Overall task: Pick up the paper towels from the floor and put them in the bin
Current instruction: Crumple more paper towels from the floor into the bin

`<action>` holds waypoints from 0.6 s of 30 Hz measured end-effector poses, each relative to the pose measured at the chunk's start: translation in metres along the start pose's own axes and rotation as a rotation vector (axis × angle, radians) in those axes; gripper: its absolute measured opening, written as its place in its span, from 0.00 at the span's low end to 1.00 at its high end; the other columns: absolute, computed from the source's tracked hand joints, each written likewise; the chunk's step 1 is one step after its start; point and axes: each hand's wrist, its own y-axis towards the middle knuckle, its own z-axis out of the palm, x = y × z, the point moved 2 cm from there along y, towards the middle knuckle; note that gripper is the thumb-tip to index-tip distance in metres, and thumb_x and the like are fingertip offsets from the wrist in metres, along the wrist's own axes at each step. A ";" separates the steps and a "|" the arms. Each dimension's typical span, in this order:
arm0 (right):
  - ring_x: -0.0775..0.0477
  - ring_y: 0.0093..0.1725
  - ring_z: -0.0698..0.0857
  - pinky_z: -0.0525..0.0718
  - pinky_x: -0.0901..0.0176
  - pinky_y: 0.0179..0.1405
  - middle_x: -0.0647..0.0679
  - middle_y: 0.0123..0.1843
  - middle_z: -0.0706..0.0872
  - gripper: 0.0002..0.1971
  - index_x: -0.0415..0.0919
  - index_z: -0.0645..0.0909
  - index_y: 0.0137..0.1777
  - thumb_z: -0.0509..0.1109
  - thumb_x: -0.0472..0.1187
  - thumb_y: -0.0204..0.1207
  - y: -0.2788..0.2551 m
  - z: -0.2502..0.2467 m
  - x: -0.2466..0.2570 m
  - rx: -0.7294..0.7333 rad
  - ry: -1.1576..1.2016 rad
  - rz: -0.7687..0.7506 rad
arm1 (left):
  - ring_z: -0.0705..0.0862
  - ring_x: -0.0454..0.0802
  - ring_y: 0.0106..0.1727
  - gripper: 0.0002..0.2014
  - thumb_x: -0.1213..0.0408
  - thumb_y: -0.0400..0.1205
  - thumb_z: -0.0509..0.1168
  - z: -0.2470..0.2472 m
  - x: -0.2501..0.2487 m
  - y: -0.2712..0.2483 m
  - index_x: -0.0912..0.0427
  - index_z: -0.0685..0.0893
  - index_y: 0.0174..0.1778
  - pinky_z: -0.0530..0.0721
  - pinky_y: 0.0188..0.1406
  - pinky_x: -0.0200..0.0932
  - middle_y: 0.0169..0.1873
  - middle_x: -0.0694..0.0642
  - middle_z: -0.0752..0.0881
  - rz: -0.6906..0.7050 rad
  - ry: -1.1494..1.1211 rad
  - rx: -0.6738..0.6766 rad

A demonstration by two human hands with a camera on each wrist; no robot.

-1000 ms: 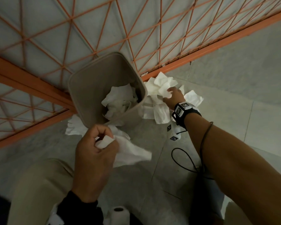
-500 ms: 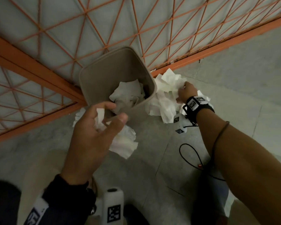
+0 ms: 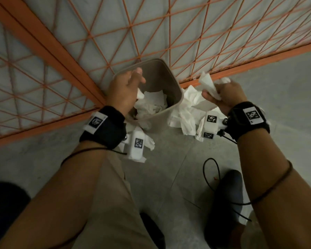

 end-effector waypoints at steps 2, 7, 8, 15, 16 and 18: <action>0.49 0.26 0.78 0.80 0.64 0.21 0.39 0.39 0.77 0.08 0.36 0.70 0.53 0.51 0.27 0.83 -0.010 0.018 0.007 0.054 -0.059 -0.055 | 0.81 0.43 0.31 0.20 0.47 0.87 0.54 0.005 0.004 0.012 0.51 0.84 0.36 0.78 0.37 0.37 0.29 0.50 0.83 -0.004 0.081 -0.007; 0.46 0.36 0.77 0.72 0.64 0.22 0.43 0.45 0.77 0.10 0.43 0.75 0.55 0.56 0.34 0.79 -0.029 0.073 0.017 0.175 -0.295 -0.161 | 0.85 0.53 0.57 0.25 0.40 0.84 0.51 0.019 0.030 0.031 0.50 0.89 0.42 0.79 0.64 0.45 0.54 0.57 0.87 -0.109 0.144 0.264; 0.45 0.39 0.79 0.74 0.63 0.24 0.44 0.44 0.78 0.11 0.42 0.76 0.56 0.59 0.35 0.75 -0.031 0.086 0.015 0.222 -0.339 -0.155 | 0.85 0.55 0.61 0.25 0.40 0.84 0.51 0.018 0.033 0.030 0.51 0.90 0.48 0.79 0.67 0.50 0.58 0.58 0.87 -0.101 0.150 0.295; 0.43 0.65 0.85 0.82 0.47 0.68 0.46 0.61 0.89 0.17 0.51 0.84 0.60 0.72 0.48 0.71 -0.043 0.131 -0.004 0.541 -0.516 -0.106 | 0.82 0.33 0.59 0.15 0.61 0.86 0.59 -0.027 0.020 -0.015 0.57 0.85 0.64 0.79 0.66 0.33 0.60 0.53 0.88 0.119 -0.053 -0.145; 0.43 0.67 0.84 0.80 0.49 0.68 0.46 0.63 0.88 0.15 0.52 0.84 0.61 0.71 0.47 0.74 -0.045 0.127 0.000 0.567 -0.501 -0.116 | 0.82 0.29 0.53 0.13 0.62 0.85 0.60 -0.032 0.013 -0.032 0.57 0.86 0.62 0.80 0.58 0.30 0.56 0.54 0.89 0.134 -0.080 -0.177; 0.43 0.68 0.83 0.80 0.48 0.65 0.47 0.65 0.86 0.14 0.52 0.85 0.62 0.68 0.45 0.77 -0.040 0.113 0.011 0.558 -0.431 -0.156 | 0.83 0.27 0.48 0.11 0.63 0.85 0.62 -0.031 0.002 -0.064 0.55 0.87 0.59 0.79 0.50 0.24 0.49 0.48 0.90 0.134 -0.128 -0.107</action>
